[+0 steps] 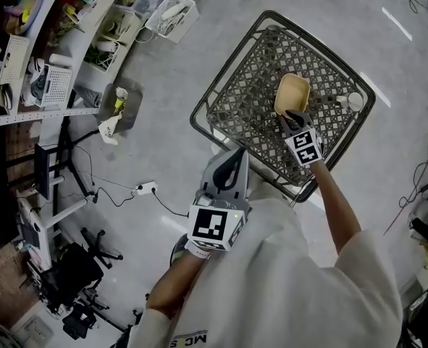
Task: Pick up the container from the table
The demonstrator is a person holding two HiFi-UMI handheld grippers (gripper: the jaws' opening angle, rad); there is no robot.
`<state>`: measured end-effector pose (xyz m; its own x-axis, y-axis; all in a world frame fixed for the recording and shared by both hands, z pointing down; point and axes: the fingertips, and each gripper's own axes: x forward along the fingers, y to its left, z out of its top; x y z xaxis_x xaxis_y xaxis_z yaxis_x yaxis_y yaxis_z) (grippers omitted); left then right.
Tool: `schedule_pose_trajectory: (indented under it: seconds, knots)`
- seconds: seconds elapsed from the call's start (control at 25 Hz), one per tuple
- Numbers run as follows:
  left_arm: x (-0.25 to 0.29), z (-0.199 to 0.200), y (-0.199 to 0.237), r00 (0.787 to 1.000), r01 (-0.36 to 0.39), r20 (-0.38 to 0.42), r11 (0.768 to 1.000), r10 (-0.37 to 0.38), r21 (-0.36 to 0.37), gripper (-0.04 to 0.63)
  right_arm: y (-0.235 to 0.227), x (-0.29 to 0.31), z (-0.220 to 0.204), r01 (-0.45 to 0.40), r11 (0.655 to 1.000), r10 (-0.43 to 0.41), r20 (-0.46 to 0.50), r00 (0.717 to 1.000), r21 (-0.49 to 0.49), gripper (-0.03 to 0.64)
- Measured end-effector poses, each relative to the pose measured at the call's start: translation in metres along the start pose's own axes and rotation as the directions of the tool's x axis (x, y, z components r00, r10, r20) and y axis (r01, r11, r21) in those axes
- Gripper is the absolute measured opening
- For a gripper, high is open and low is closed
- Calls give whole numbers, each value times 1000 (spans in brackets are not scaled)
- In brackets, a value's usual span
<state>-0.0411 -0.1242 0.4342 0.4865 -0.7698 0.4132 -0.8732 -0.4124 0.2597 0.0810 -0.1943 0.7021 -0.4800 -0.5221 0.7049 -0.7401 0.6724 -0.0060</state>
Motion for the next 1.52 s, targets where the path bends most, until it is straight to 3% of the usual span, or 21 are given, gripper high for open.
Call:
schedule_pose_trajectory:
  seconds: [0.56,0.8,1.12,1.32,1.52]
  knots:
    - [-6,-1,5,1000,-17,-5,1000,17,-4,23,2,47,-62,-81,974,33,-225,974,-209,78]
    - [-13,-3,8,999,-33,-4,999,32,-5,23,4,56,-72,-105,958,28,-274,961,-269,78]
    - [-18,-8,8,999,-38,-2,999,38,-11,23,3,65,-78,-149,899,11,-321,947,-411,35]
    - [-19,-6,6,999,-38,4,999,38,-8,23,2,65,-78,-159,900,18,-328,945,-407,31]
    - [-19,-8,6,999,-36,0,999,36,-4,23,3,62,-67,-148,927,42,-294,955,-346,31]
